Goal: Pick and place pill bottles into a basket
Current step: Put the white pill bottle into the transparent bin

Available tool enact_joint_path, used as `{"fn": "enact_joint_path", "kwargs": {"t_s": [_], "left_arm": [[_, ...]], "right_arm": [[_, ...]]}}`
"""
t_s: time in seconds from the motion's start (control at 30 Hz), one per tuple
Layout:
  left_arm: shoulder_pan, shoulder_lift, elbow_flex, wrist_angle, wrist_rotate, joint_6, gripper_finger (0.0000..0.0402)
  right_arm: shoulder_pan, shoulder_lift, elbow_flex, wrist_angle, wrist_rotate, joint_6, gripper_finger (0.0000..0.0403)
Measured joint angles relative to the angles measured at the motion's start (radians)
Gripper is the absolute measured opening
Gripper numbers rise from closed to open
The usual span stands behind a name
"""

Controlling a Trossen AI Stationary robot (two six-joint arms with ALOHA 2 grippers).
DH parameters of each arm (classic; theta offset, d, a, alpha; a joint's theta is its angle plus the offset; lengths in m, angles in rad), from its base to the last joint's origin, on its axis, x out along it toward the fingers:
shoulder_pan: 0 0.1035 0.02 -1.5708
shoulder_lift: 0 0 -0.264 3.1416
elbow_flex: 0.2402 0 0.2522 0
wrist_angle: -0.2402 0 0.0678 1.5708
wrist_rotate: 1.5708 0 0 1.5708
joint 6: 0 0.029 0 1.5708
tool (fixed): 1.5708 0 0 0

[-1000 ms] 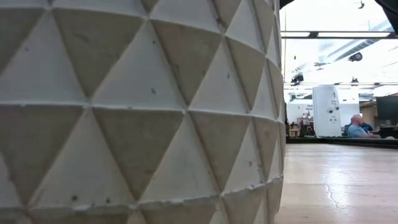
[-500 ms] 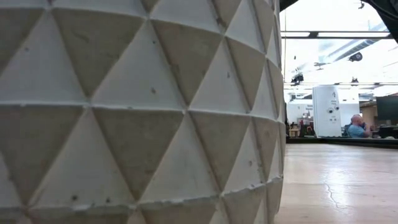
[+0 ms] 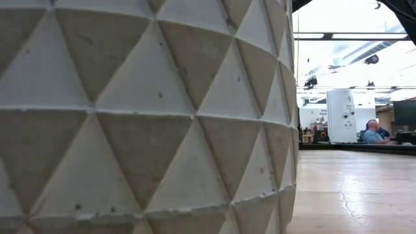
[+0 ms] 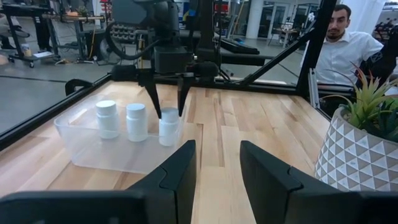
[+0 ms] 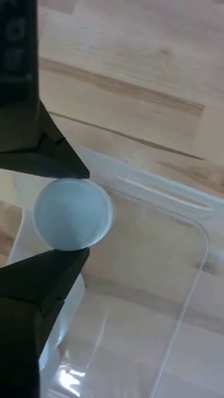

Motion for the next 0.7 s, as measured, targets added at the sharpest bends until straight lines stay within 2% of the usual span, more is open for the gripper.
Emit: {"fn": "enact_joint_path", "kwargs": {"t_s": [0.23, 0.7], "left_arm": [[0.0, 0.0, 0.0, 0.0, 0.0, 0.0, 0.0107], [0.0, 0.0, 0.0, 0.0, 0.0, 0.0, 0.0107]], "right_arm": [[0.0, 0.0, -0.001, -0.002, 0.0, 0.007, 0.0209], [0.0, -0.002, 0.042, -0.025, 0.0, 0.009, 0.023]]}}
